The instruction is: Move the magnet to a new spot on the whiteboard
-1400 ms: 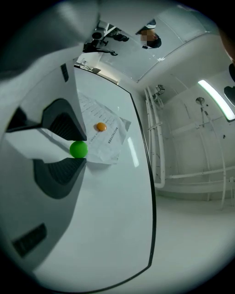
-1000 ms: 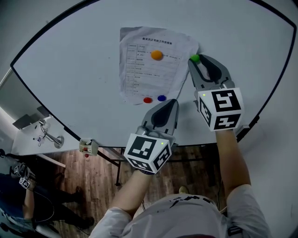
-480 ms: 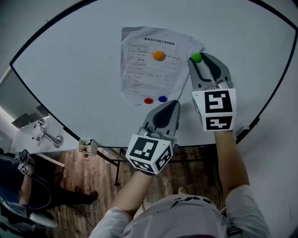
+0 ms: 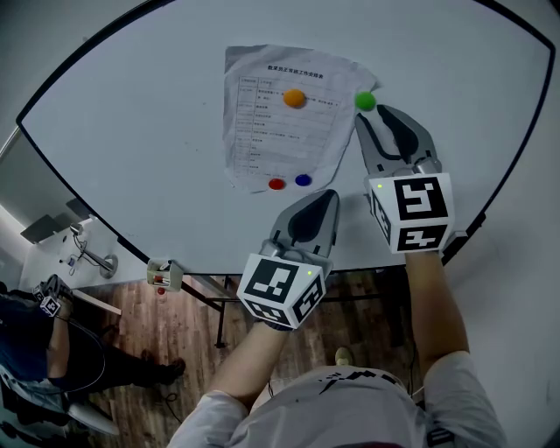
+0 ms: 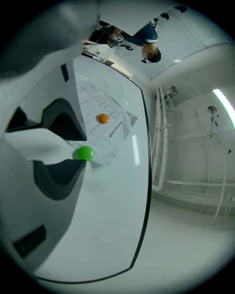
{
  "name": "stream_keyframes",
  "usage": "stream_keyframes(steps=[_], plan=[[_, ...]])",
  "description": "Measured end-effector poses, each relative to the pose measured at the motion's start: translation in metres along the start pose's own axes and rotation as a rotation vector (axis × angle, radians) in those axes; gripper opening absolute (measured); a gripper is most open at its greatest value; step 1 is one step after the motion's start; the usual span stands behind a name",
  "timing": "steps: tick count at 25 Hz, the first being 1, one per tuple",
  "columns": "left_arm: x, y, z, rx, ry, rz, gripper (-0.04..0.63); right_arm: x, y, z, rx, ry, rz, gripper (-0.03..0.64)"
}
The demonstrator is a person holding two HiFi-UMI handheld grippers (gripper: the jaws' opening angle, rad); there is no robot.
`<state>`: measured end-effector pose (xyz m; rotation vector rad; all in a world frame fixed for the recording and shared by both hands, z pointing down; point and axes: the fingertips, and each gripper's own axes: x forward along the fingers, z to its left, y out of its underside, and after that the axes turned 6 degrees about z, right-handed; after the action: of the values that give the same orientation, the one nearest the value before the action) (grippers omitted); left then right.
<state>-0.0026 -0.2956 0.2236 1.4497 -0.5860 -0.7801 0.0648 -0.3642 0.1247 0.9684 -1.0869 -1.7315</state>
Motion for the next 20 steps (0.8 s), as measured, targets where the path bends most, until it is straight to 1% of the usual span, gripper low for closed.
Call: stream_keyframes(steps=[9,15,20], plan=[[-0.017,0.009,-0.009,0.002,0.005,0.025,0.011,-0.030,0.026,0.013,0.091,-0.046,0.037,0.120],[-0.033,0.013,-0.016,0.004,0.009,0.026,0.011,-0.053,0.044,0.030,0.151,-0.084,0.055,0.089],[-0.045,0.018,-0.022,-0.002,0.015,0.032,0.011,-0.073,0.056,0.048,0.216,-0.119,0.057,0.048]])
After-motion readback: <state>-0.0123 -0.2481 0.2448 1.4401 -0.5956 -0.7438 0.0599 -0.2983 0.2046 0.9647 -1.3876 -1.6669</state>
